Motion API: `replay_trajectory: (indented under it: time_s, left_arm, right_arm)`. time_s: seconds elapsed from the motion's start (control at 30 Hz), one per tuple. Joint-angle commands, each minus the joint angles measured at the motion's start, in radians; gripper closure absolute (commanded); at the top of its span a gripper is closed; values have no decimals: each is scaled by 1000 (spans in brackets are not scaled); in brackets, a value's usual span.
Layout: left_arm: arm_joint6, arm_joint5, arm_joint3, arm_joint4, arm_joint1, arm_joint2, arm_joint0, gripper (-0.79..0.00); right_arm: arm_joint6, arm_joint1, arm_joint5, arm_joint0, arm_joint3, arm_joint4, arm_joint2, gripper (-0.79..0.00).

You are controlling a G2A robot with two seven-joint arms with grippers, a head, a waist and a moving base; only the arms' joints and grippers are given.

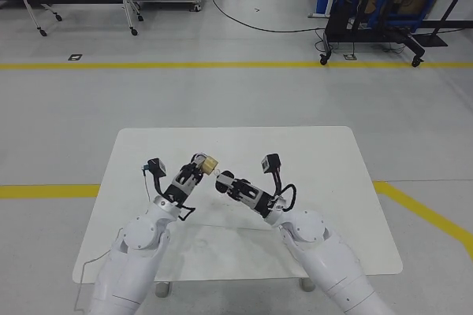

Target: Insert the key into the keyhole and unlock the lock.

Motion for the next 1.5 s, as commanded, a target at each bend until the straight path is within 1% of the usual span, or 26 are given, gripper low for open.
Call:
replay_trajectory:
  time_s: [0.0, 0.03, 0.13, 0.2, 0.33, 0.53, 0.83, 1.03, 1.1, 1.3, 1.37, 1.43, 1.47]
  left_arm:
    - [-36, 78, 3, -96, 0, -12, -9, 0]
    - [-58, 118, 6, -131, 1, -18, -15, 0]
    - [-94, 172, 10, -187, 2, -27, -22, 0]
    - [-113, 196, 12, -217, 2, -30, -24, 0]
    - [-150, 223, 14, -218, 5, -31, -29, 0]
    - [-181, 228, 14, -206, 9, -29, -31, 0]
    - [-189, 222, 15, -199, 11, -26, -31, 0]
    - [-161, 158, 9, -172, 10, -24, -23, 0]
    - [-165, 171, 10, -177, 10, -18, -22, 0]
    - [-165, 191, 13, -205, 10, -18, -25, 0]
    - [-186, 228, 19, -251, 9, -17, -25, 0]
    - [-213, 313, 31, -338, 7, -19, -31, 0]
    - [-219, 343, 34, -354, 8, -25, -39, 0]
  right_arm:
    - [-8, 1, -48, -4, 7, -19, 2, 0]
    - [-9, 1, -68, -4, 10, -24, 0, 0]
    - [-11, 1, -88, 2, 24, -49, -6, 0]
    - [-20, 1, -85, 8, 30, -72, -10, 0]
    - [-37, -1, -87, 19, 43, -87, -21, 0]
    - [-55, -5, -86, 42, 80, -92, -32, 0]
    - [-74, -10, -83, 65, 114, -79, -44, 0]
    - [-64, -5, -127, 46, 84, -94, -37, 0]
    - [-53, -2, -147, 41, 76, -123, -33, 0]
    - [-90, 3, -225, 26, 67, -201, -26, 0]
    - [-110, 5, -251, 26, 64, -252, -21, 0]
    - [-133, 6, -278, 25, 63, -295, -21, 0]
    - [-141, 6, -290, 25, 65, -307, -22, 0]
